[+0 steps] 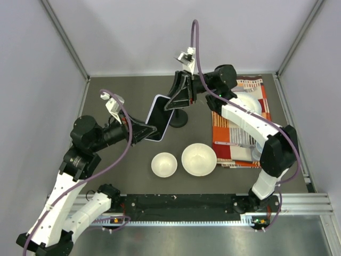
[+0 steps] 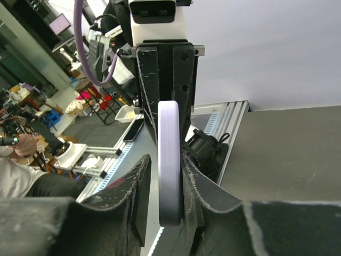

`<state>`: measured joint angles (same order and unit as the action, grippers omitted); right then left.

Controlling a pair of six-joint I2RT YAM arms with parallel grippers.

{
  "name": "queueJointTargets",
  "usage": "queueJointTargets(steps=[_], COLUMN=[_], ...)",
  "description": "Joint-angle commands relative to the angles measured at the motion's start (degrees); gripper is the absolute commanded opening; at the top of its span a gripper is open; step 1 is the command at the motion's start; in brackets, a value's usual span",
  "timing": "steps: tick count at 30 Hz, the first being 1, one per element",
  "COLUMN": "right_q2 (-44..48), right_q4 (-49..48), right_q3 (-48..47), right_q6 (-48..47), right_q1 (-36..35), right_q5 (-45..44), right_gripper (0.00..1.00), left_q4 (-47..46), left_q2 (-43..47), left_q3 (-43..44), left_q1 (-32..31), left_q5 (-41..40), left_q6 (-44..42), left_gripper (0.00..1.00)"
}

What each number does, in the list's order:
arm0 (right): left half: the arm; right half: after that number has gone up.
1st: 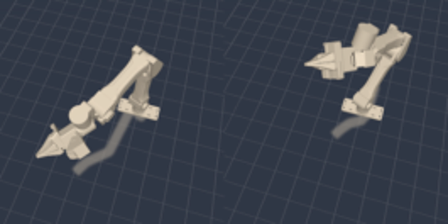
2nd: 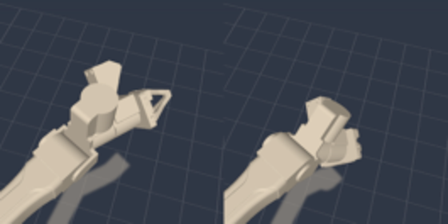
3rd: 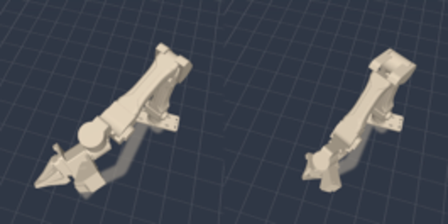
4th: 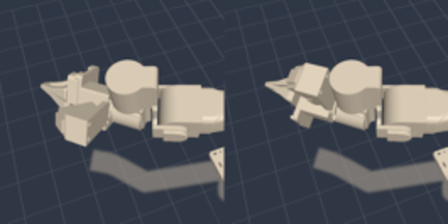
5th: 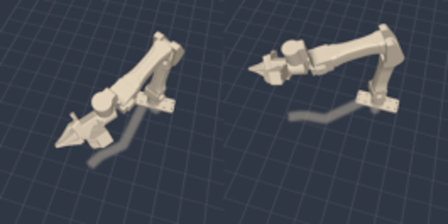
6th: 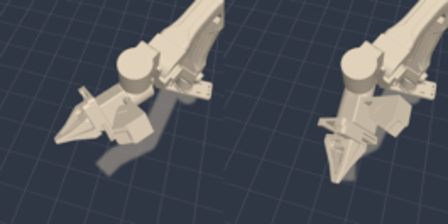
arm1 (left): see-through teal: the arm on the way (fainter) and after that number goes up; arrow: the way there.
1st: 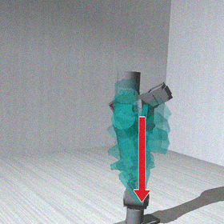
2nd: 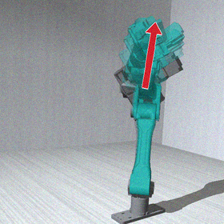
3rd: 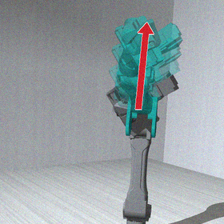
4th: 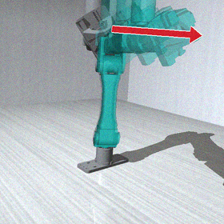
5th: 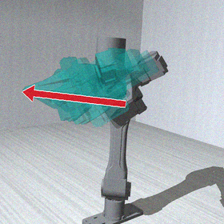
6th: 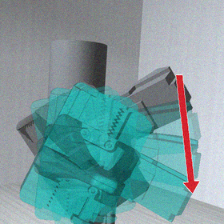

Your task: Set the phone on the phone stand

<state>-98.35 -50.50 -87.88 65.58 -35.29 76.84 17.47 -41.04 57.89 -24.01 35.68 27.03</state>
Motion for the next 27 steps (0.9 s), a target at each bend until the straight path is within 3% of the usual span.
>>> queueJointTargets(steps=[1, 5, 9, 10, 11, 12, 22, 23, 24, 25, 27], right_q2=[0.7, 1.23, 2.63, 2.81, 3.16, 3.51, 5.44, 5.88, 7.02, 7.46, 9.47], right_q4=[-0.92, 11.09, 34.19, 44.16, 46.61, 46.89, 46.63, 46.63, 46.63, 46.63, 48.37], right_q3=[-3.44, -4.49, -8.62, -9.5, -10.38, -10.12, -8.19, -7.32, -6.79, -6.17, -4.41], right_q6=[-2.46, -12.03, -30.03, -37.56, -39.81, -40.35, -42.72, -43.08, -43.34, -43.78, -45.01], right_q1=[-1.53, -2.06, -2.94, -3.03, -3.21, -3.03, -1.98, -1.63, -1.19, 0.03, 1.44], right_q5=[2.52, 2.09, -0.63, -2.55, -3.35, -3.54, -6.26, -6.7, -7.31, -9.23, -11.09], right_gripper=[0.25, 0.22, 0.22, 0.12, 0.04, 0.0, 0.0, 0.0, 0.0, 0.0, 0.0], left_q4=[-2.71, -2.8, -3.32, -3.5, -3.59, -3.67, -1.84, 0.35, 1.24, 2.29, 4.31], left_q2=[-0.71, -1.41, -1.77, -1.85, -1.85, -1.85, -1.24, -1.5, -1.5, -1.42, -0.71], left_q3=[2.58, 2.41, 2.23, 2.23, 2.23, 2.32, 2.75, 3.02, 3.28, 3.54, 3.81], left_q1=[0.37, 0.37, 0.37, 0.37, 0.37, 0.37, 0.37, 0.37, 0.37, 0.37, 0.37], left_q5=[0.79, 0.88, 0.53, 0.53, 0.62, 0.44, -3.23, -4.38, -5.96, -8.85, -12.81], left_q6=[-1.01, -0.75, -0.22, -0.22, -0.22, -0.22, -1.89, -2.32, -2.59, -2.59, -2.68], left_gripper=[0.0, 0.0, 0.0, 0.0, 0.0, 0.0, 0.02, 0.17, 0.44, 0.55, 0.66])
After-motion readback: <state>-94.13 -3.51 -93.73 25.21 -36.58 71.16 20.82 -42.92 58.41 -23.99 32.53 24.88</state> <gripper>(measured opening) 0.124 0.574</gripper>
